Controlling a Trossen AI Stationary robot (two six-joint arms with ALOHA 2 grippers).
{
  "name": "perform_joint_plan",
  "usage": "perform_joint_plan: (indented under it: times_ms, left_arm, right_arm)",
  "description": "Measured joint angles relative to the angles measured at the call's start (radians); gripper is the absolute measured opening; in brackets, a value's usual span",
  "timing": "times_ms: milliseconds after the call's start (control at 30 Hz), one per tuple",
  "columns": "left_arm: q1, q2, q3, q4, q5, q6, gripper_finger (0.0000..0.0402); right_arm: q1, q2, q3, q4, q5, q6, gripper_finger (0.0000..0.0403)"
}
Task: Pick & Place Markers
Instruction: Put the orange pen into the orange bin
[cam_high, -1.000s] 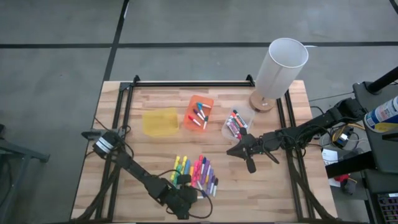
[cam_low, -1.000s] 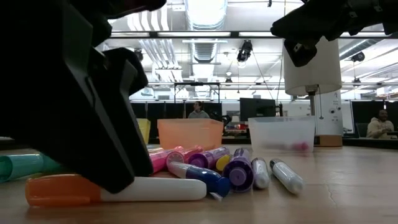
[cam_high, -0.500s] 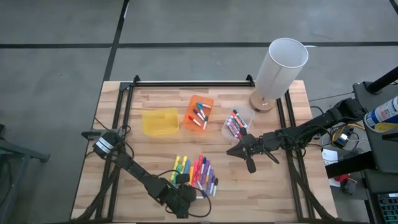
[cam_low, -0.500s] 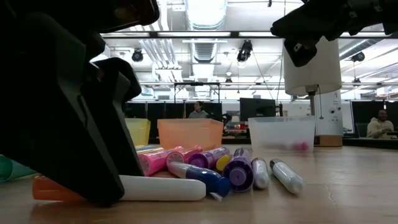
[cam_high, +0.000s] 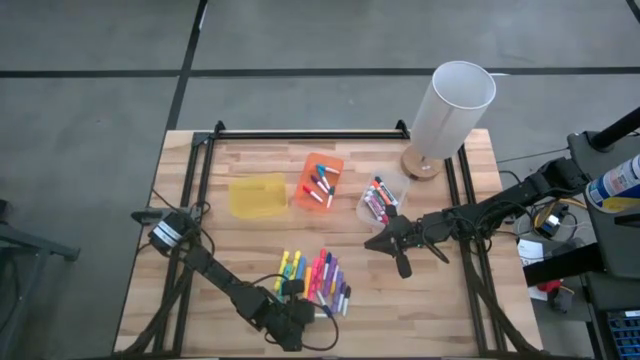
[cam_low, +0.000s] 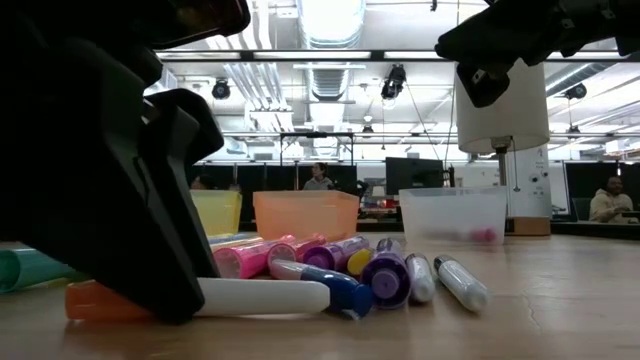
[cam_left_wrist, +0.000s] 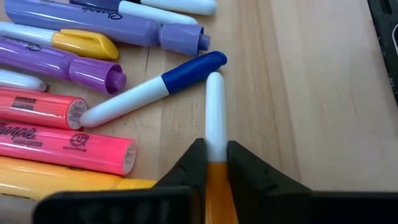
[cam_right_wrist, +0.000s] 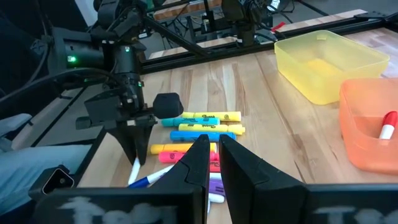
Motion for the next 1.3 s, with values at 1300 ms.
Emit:
perform_joint_plan:
  times_ms: [1300]
  left_arm:
    - [0.051,-0.36,0.015,-0.276,-0.325,0.001,0.0032]
  right_arm:
    - [0.0,-0.001,-0.002,-0.005,0.0,0.0,0.0031]
